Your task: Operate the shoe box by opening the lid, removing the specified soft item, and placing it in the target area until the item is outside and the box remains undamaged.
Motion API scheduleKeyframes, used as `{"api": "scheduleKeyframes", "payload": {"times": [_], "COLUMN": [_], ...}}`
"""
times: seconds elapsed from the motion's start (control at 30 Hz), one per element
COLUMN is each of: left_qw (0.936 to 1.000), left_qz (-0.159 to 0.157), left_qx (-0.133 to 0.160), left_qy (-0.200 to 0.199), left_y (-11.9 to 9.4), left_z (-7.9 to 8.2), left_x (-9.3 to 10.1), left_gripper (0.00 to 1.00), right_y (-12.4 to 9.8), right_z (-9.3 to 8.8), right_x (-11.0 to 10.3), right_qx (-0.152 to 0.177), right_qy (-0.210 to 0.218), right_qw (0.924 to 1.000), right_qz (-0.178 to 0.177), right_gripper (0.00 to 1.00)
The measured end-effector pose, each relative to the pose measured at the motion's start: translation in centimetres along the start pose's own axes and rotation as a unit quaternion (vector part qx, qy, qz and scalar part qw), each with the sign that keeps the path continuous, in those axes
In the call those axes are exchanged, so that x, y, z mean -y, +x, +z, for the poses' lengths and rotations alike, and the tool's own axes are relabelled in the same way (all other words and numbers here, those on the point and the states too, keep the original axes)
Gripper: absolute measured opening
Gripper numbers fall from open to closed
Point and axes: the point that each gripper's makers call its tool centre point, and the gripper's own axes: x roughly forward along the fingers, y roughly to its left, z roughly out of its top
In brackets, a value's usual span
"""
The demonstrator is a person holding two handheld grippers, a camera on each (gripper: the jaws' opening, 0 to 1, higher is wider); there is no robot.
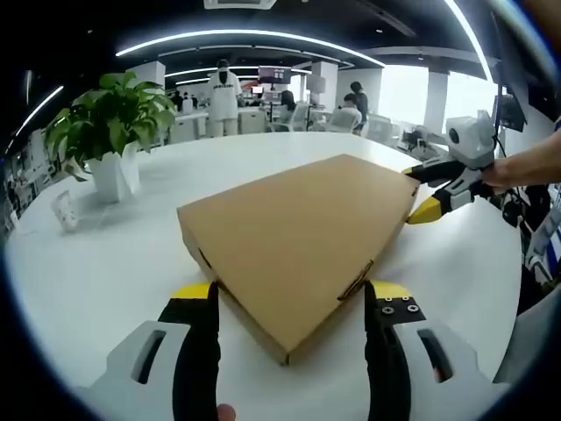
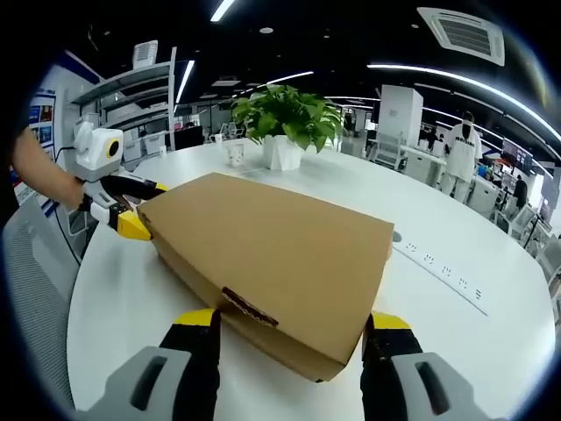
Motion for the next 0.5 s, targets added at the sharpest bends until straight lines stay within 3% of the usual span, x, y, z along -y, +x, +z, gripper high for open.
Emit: {"api": "scheduleKeyframes", "payload": {"times": [0.5], "left_qw": [0.9995], "left_qz": [-0.028], "left_qx": [-0.008], "left_qy": [0.015], "left_y": [-0.2], "left_z": [-0.1], "left_x": [-0.9], "left_gripper": [0.66], "right_y": [-0.3], "right_z": [-0.2], "right_x": [-1.5], "right_qx": [-0.001], "right_qy": [0.018], "right_qw": [0.9995], "right_qz": [-0.027], "right_gripper": [0.63]}}
